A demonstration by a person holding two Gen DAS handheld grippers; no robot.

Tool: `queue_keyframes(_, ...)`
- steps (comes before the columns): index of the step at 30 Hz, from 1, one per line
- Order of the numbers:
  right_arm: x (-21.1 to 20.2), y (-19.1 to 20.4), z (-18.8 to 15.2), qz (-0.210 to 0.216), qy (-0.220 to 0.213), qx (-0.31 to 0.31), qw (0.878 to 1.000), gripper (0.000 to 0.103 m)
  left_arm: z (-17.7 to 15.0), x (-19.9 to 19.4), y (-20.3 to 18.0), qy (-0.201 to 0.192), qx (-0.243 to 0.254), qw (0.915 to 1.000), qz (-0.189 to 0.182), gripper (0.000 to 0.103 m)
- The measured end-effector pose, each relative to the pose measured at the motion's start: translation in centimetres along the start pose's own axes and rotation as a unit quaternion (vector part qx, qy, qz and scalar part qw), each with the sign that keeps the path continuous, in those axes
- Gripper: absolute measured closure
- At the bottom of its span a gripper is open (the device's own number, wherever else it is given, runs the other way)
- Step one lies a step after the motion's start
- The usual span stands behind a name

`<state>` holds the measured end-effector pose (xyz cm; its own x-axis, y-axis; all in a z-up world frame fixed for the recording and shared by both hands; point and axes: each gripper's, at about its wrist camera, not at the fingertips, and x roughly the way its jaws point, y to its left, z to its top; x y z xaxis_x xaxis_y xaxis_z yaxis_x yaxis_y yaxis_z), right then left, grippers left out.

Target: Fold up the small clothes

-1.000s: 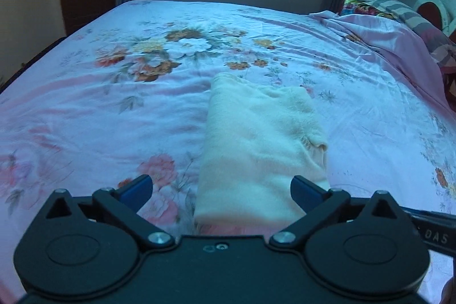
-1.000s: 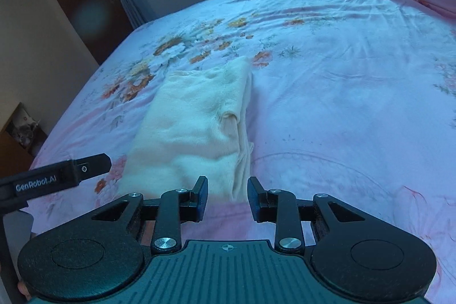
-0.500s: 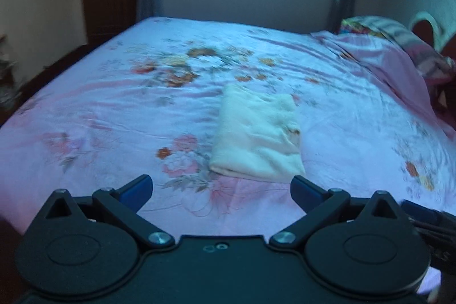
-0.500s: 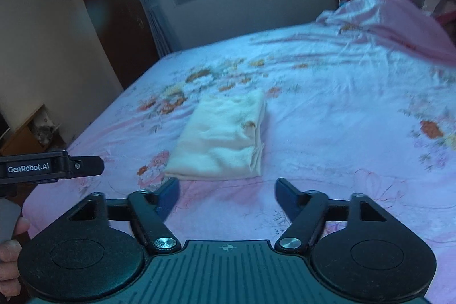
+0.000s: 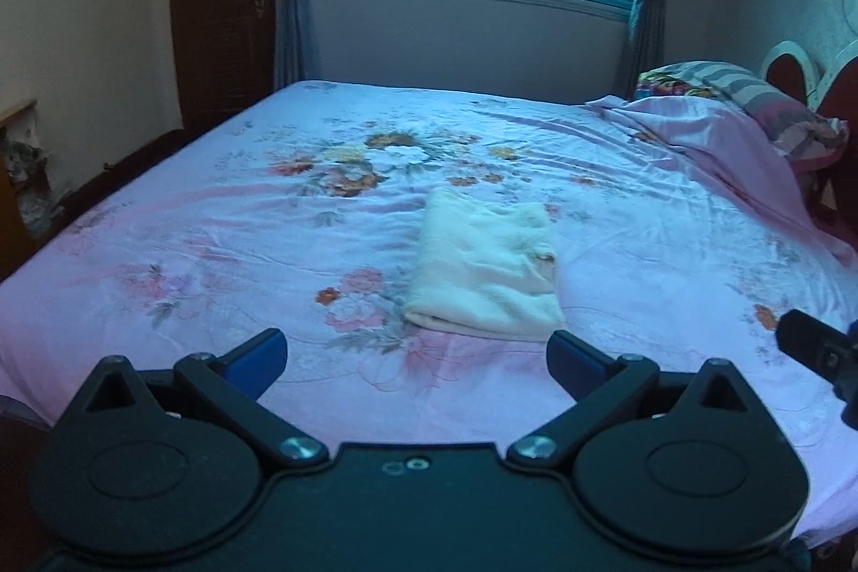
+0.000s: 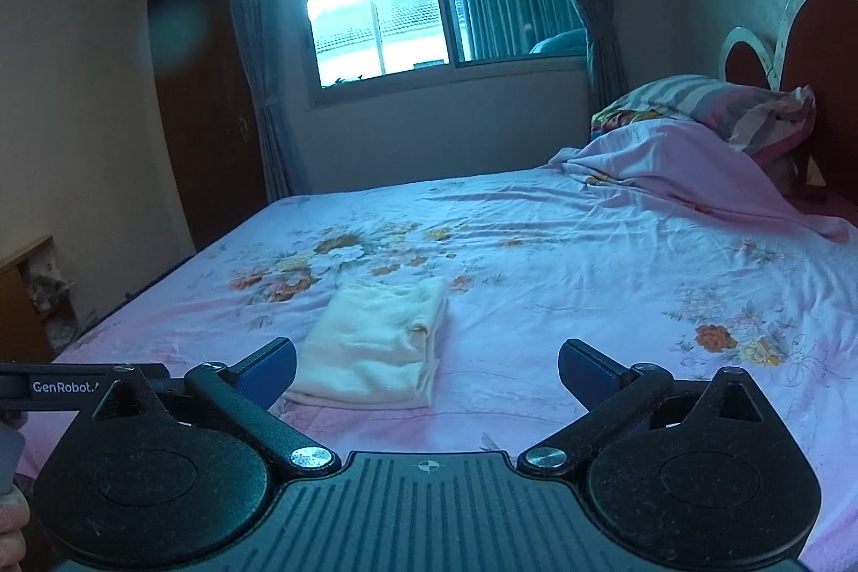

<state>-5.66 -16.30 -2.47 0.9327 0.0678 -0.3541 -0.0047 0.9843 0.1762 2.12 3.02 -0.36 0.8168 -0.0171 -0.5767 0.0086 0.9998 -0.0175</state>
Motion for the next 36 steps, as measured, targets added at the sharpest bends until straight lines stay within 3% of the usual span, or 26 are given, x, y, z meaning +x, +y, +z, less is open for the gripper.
queue_keyframes(7,-0.7,-1.4,0.4,0.005,-0.01,0.014,1.0,0.0,-0.2,0.5,-1.2,0.004,0.012,0.9997,0.019,0.001)
queue_keyframes(19,0.3,-2.6,0.0,0.005,0.009,0.037,0.999,0.0,-0.4,1.8,-2.3,0.028,0.024,0.9993,0.006,0.001)
queue_keyframes(36,0.8,-2.7,-0.4,0.0,0.012,0.04,0.999,0.0,-0.5,1.8,-2.5,0.026,0.03,0.9992,0.005,0.001)
